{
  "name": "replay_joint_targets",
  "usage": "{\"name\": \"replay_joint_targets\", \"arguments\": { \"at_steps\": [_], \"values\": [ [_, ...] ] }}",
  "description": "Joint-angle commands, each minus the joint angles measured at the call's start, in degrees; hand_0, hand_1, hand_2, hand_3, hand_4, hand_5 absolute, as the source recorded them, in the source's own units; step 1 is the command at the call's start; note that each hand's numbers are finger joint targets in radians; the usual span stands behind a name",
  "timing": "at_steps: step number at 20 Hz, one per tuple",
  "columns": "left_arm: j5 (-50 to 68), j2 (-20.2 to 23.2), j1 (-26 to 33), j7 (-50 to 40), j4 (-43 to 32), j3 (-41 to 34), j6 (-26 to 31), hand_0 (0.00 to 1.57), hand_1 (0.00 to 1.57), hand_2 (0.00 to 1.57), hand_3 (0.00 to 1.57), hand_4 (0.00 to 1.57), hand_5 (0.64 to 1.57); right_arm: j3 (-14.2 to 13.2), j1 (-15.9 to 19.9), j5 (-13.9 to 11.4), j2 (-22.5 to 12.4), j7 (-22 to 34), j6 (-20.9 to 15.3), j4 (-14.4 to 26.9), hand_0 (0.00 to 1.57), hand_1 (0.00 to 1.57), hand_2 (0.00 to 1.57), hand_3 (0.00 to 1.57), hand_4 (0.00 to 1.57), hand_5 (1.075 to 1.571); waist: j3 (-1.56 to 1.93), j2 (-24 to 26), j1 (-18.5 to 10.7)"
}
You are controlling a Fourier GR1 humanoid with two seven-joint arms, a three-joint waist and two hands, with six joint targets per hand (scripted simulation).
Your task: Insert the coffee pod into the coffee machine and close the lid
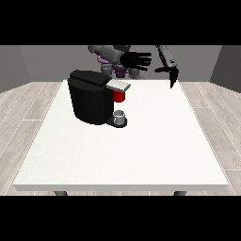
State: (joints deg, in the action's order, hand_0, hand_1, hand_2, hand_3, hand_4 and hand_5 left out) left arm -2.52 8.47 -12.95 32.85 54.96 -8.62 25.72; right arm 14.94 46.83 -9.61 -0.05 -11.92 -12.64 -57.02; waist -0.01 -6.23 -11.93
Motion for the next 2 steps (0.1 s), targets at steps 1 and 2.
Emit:
{"name": "replay_joint_targets", "arguments": {
  "at_steps": [1, 2],
  "values": [
    [-1.3, -1.0, 1.9, 1.6, -1.4, 1.6, 0.3, 0.0, 0.0, 0.0, 0.0, 0.17, 1.571, 9.0, -8.3, 3.2, 0.0, -6.3, 1.7, -3.5, 0.0, 0.0, 0.0, 0.0, 0.51, 1.571, 0.02, 1.0, -0.2],
    [-1.0, 0.2, 0.8, 2.8, -2.1, 0.1, -0.6, 0.0, 0.0, 0.0, 0.0, 0.17, 1.571, 9.5, -10.2, 5.9, 0.0, -7.6, 3.6, -5.0, 0.0, 0.0, 0.0, 0.0, 0.46, 1.571, 0.01, 0.0, 1.4]
  ]
}}
